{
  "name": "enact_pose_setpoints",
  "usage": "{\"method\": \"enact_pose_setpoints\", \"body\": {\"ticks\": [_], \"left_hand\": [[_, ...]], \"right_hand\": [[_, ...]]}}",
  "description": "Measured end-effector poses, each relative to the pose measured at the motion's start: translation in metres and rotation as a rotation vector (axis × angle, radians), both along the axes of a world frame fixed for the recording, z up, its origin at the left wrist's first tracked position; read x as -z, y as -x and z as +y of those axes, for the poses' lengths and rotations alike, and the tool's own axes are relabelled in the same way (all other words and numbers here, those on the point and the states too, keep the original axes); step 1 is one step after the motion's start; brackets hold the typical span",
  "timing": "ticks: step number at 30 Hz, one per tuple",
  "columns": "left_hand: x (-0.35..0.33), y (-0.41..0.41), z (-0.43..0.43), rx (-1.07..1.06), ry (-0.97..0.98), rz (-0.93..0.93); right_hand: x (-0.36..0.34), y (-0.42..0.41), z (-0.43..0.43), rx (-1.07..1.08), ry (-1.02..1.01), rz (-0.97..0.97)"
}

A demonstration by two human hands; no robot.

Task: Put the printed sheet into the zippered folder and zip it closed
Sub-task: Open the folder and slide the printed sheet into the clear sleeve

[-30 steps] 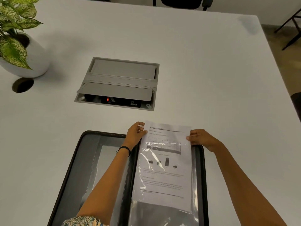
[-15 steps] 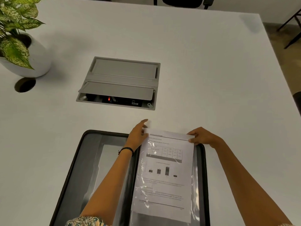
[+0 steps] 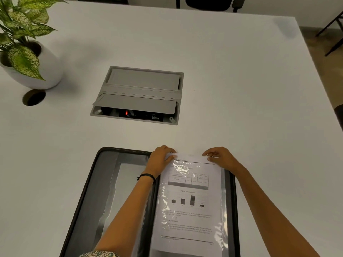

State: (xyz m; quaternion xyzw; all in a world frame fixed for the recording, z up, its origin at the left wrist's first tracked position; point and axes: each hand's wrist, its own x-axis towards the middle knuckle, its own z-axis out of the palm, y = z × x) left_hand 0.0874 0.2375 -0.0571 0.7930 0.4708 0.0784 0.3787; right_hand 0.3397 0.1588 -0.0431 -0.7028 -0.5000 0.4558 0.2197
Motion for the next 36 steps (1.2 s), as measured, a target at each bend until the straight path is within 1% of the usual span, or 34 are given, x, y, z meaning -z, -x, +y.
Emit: {"method": "enact_pose_setpoints", "body": {"ticks": [12,16,20,23,25,27,30,33,36], "left_hand": [[0.000,0.007,-0.014,-0.024,0.045,-0.031],[0.000,0.007,-0.017,-0.022,0.032,-0.028],[0.000,0.009,-0.025,0.070,-0.011,0.082],[0.007,0.015,-0.036,0.185,-0.042,0.196],[0.013,0.021,-0.046,0.225,-0.079,0.251],[0.019,0.026,-0.059,0.218,-0.125,0.275],[0.024,0.032,-0.082,0.173,-0.164,0.264],[0.030,0.040,-0.110,0.157,-0.217,0.280],[0.035,0.050,-0.131,0.151,-0.226,0.274]], "right_hand": [[0.002,0.009,-0.022,-0.033,0.048,-0.017],[0.007,0.013,-0.032,-0.022,-0.001,-0.094],[0.015,0.020,-0.050,-0.010,-0.085,-0.248],[0.021,0.028,-0.067,0.020,-0.148,-0.318],[0.024,0.036,-0.077,0.051,-0.160,-0.378],[0.026,0.046,-0.087,0.064,-0.167,-0.429],[0.029,0.064,-0.115,0.077,-0.165,-0.447],[0.037,0.080,-0.154,0.023,-0.199,-0.508],[0.042,0.087,-0.181,0.015,-0.183,-0.486]]}}
